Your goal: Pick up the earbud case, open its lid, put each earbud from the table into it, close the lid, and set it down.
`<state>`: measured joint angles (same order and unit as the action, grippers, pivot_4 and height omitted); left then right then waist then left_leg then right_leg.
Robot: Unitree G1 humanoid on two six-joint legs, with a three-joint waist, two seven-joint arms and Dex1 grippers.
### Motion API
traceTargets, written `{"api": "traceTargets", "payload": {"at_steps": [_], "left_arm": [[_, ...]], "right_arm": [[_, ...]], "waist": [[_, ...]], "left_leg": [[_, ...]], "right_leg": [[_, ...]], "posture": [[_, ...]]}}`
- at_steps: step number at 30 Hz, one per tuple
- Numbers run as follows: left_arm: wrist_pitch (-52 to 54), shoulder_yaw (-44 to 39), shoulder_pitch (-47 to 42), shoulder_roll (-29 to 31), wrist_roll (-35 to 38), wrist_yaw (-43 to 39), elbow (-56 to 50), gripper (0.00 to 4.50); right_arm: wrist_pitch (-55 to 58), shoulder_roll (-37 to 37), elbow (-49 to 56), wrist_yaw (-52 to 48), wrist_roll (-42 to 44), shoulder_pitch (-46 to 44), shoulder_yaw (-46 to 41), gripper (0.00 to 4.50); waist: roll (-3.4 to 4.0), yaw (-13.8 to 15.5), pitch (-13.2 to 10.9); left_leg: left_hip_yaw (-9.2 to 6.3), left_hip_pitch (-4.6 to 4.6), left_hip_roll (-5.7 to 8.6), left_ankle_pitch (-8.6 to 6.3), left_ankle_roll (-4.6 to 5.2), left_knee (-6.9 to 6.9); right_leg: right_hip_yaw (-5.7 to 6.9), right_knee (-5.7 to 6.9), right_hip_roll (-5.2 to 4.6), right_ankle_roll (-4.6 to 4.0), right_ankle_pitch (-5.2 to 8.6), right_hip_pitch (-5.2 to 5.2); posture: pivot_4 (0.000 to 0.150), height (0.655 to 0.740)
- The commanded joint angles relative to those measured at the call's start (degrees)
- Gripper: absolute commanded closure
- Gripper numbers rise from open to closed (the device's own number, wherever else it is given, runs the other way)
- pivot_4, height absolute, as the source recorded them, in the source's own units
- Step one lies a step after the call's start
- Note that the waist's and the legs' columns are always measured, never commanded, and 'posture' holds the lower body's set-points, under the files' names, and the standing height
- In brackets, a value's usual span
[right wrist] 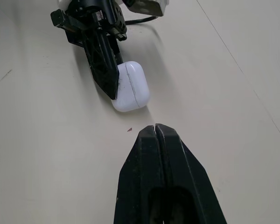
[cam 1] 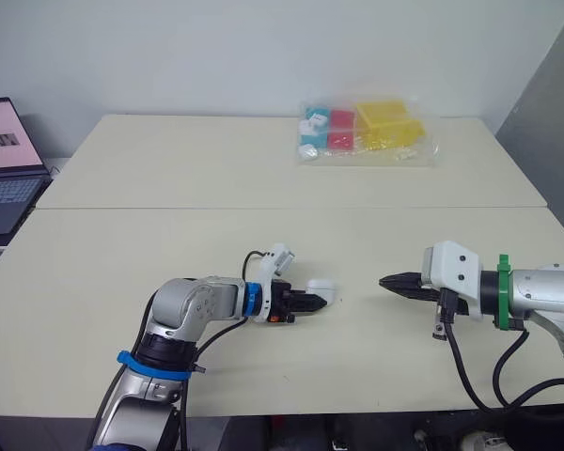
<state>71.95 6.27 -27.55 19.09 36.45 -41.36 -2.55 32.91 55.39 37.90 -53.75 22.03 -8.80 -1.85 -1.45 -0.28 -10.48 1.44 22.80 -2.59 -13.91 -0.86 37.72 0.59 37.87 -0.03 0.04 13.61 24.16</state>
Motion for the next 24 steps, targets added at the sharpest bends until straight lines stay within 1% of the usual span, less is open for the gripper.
{"api": "traceTargets", "payload": {"at_steps": [1,2,9,10,11,14,17,18,19,20,22,23,24], "left_arm": [[2.6,-2.24,0.08,-0.48,1.61,1.5,0.25,3.01],[3.18,-2.31,0.17,-0.22,1.36,2.08,0.35,2.82],[5.46,-2.57,1.11,3.24,2.25,2.69,-1.62,0.56],[5.66,-2.96,1.28,4.0,2.6,2.62,-2.05,0.27],[5.78,-3.51,2.11,6.11,2.98,2.06,-3.57,0.03],[5.25,-4.01,4.11,10.38,3.69,0.93,-6.88,0.03],[2.13,-4.29,8.81,17.32,4.59,-2.43,-13.47,0.03],[-2.38,-3.56,10.85,19.95,2.99,-4.25,-15.77,0.03],[-7.5,-2.41,12.97,23.54,0.67,-6.71,-17.76,0.03],[-15.18,-1.65,15.27,27.0,-2.78,-9.71,-18.93,0.01],[-24.36,-0.95,17.91,30.7,-6.44,-13.15,-19.5,0.0],[-29.22,-1.19,18.41,31.87,-8.93,-13.66,-18.28,0.0],[-33.47,-3.27,17.83,32.49,-9.86,-14.64,-16.58,0.0]], "right_arm": [[-1.42,0.31,1.2,-0.33,-0.13,-0.27,-0.47,4.5],[-1.33,0.34,1.15,-0.34,-0.07,-0.46,-0.47,4.5],[-0.86,0.22,0.76,-0.66,0.34,-1.86,-0.31,4.5],[-0.99,0.26,0.61,-0.9,0.33,-2.1,-0.18,4.5],[-1.0,0.58,0.39,-1.38,0.24,-2.47,0.12,4.5],[0.65,1.21,0.19,-2.37,1.13,-3.34,0.39,4.5],[1.98,0.99,0.13,-4.08,4.33,-5.25,-0.29,4.5],[1.34,0.87,-0.32,-4.66,4.81,-5.56,-0.54,4.5],[-0.84,0.84,-1.28,-4.34,3.02,-5.94,-0.36,4.5],[-2.35,1.16,-2.09,-4.61,1.96,-6.07,-0.2,4.33],[-4.08,1.62,-3.01,-5.01,0.9,-6.13,0.08,3.91],[-3.98,1.87,-3.12,-5.61,1.5,-5.86,-0.23,3.52],[-4.66,2.53,-3.16,-6.66,1.76,-5.27,-0.79,3.18]], "waist": [[0.0,-0.02,0.0],[0.0,-0.03,0.0],[-0.02,-0.14,0.02],[-0.02,-0.15,0.02],[-0.01,-0.21,0.02],[-0.03,-0.96,0.03],[-0.03,-1.75,0.03],[-0.03,-1.77,0.03],[-0.04,-1.77,0.02],[-0.05,-1.68,0.02],[-0.05,-1.33,0.02],[-0.05,-1.2,0.01],[-0.05,-0.87,0.01]], "left_leg": [[0.01,0.0,0.0,0.0,0.0,0.02],[0.01,0.0,0.0,0.0,0.0,0.07],[-0.01,-0.14,-0.02,0.0,0.0,0.13],[-0.02,-0.16,-0.03,0.0,0.0,0.13],[-0.02,-0.18,-0.03,0.0,0.0,0.12],[-0.02,-0.23,-0.11,0.0,0.0,0.1],[-0.04,-0.27,-0.19,0.0,0.0,0.04],[-0.07,-0.35,-0.21,-0.01,0.0,-0.03],[-0.09,-0.37,-0.21,-0.01,0.0,-0.07],[-0.07,-0.38,-0.2,-0.01,0.0,-0.16],[0.01,-0.44,-0.17,0.0,-0.01,-0.33],[0.02,-0.46,-0.12,0.0,-0.02,-0.44],[0.08,-0.47,-0.1,0.01,-0.02,-0.52]], "right_leg": [[-0.01,0.03,0.0,0.0,0.0,0.0],[-0.02,0.05,0.0,0.0,0.0,0.0],[-0.02,0.16,0.0,0.0,0.0,-0.08],[-0.01,0.17,0.01,-0.01,0.0,-0.08],[-0.02,0.18,0.01,-0.02,0.0,-0.08],[-0.05,0.21,0.02,-0.03,0.01,-0.08],[-0.11,0.22,-0.02,-0.07,0.02,-0.05],[-0.16,0.21,-0.03,-0.08,0.03,-0.07],[-0.15,0.22,-0.03,-0.15,0.07,-0.07],[-0.15,0.22,-0.03,-0.31,0.16,-0.04],[-0.11,0.18,-0.09,-0.47,0.25,-0.03],[-0.09,0.15,-0.15,-0.68,0.38,-0.03],[-0.11,0.13,-0.19,-0.7,0.39,-0.01]], "posture": [[0.15,0.74],[0.15,0.74],[0.15,0.74],[0.15,0.74],[0.15,0.74],[0.15,0.74],[0.15,0.74],[0.15,0.74],[0.15,0.74],[0.15,0.74],[0.15,0.74],[0.15,0.74],[0.15,0.74]]}}
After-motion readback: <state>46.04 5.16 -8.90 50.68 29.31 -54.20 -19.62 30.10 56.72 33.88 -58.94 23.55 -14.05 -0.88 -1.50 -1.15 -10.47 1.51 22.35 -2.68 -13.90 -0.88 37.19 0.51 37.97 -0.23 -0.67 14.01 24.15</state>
